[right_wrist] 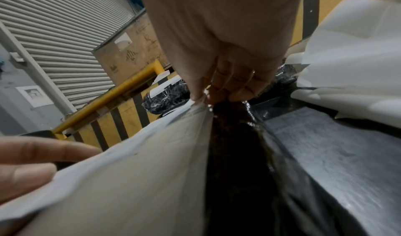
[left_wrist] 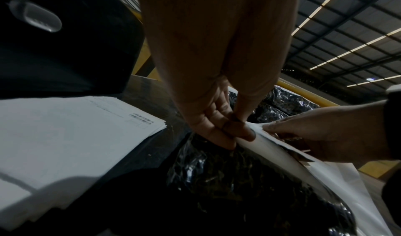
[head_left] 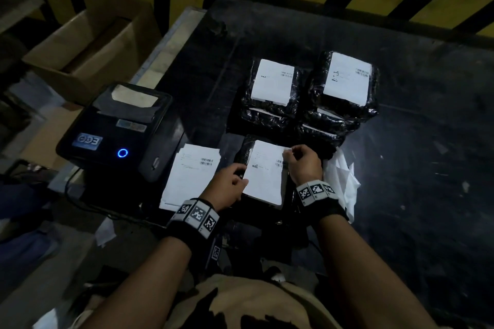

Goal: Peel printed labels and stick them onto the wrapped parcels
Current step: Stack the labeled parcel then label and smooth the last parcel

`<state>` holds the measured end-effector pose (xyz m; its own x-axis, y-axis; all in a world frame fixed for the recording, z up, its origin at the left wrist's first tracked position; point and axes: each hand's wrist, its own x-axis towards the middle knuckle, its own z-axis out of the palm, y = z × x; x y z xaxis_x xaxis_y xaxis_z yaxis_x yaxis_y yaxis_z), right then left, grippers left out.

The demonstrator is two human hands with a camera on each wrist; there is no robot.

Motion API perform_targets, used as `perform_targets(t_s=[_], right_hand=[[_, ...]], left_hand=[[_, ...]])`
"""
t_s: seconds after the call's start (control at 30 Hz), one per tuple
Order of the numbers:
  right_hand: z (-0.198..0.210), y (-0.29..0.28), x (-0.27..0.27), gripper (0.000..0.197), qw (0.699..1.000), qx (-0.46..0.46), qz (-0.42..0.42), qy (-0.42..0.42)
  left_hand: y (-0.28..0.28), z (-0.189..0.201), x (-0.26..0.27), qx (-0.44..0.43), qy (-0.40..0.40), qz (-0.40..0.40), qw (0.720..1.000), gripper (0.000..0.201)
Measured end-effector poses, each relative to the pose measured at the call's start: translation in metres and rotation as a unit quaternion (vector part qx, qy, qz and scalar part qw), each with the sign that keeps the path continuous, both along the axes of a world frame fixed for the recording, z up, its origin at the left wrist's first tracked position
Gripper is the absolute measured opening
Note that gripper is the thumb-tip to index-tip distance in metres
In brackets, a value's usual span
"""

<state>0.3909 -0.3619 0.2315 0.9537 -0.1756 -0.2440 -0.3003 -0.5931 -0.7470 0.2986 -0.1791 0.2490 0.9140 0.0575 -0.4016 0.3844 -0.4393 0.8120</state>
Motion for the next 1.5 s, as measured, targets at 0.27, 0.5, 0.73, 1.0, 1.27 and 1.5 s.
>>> perform_targets(t_s=[0.27,0.5,0.73,1.0,1.27,1.5], right_hand=[[0.007,0.004,-0.003,0.021,0.999,-0.053,0.013,0.002],[0.01,0.0,-0.003,0.061,0.988,-0.147,0.029,0.044],[0.018,0.003,-0.019,0.042,0.976,-0.169,0.103,-0.094],[-0.003,0.014,-0.058,0.044,0.946,-0.257,0.194,-0.032],[-0.006,0.012,-0.071,0.048,0.947,-0.283,0.152,-0.013],[-0.006,0.028,-0.096,0.047,0.947,-0.248,0.205,-0.006]], left_hand=[[0.0,-0.002,0.003,0.011,0.011,-0.006,1.0,0.038],[-0.001,-0.003,0.005,0.023,0.01,-0.008,1.0,0.039],[0.0,-0.003,0.005,0.036,0.002,-0.018,0.999,0.039],[0.001,-0.008,0.005,0.024,0.006,-0.021,0.999,0.039],[0.003,-0.003,0.001,0.028,-0.008,-0.045,0.999,0.038],[0.003,-0.002,0.003,0.017,0.007,-0.038,0.999,0.041]])
